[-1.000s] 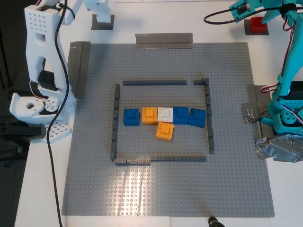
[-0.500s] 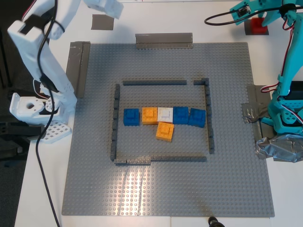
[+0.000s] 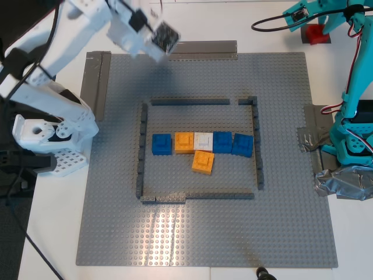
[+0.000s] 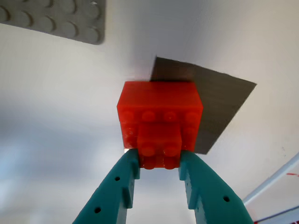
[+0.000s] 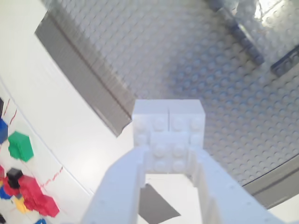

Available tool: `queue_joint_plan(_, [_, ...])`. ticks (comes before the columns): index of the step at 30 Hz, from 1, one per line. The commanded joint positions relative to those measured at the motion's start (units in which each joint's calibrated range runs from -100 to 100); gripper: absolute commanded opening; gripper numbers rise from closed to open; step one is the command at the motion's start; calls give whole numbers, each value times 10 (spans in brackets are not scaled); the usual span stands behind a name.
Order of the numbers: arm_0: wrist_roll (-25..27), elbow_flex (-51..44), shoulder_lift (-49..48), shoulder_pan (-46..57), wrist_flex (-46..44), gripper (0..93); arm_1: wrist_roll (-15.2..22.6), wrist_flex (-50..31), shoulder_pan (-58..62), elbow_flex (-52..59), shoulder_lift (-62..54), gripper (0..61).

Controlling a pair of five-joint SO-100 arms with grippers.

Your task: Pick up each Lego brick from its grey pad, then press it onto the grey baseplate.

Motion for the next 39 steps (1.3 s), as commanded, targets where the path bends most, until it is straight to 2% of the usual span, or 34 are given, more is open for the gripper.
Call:
queue_joint_plan(1, [3, -20, -82, -20, 33, 0, -11, 46, 82, 8, -47, 1])
queue_joint_plan(7, [0, -20, -119, -44, 80, 0, -39, 64, 171, 11, -28, 1])
queue_joint_plan(14, [4, -20, -171, -76, 166, 0, -56, 22, 251, -17, 49, 1])
queue_joint_plan(28, [11, 23, -299, -175, 166, 0, -56, -106, 304, -61, 154, 1])
queue_joint_plan(39, [7, 78, -372, -290, 166, 0, -59, -152, 341, -48, 190, 1])
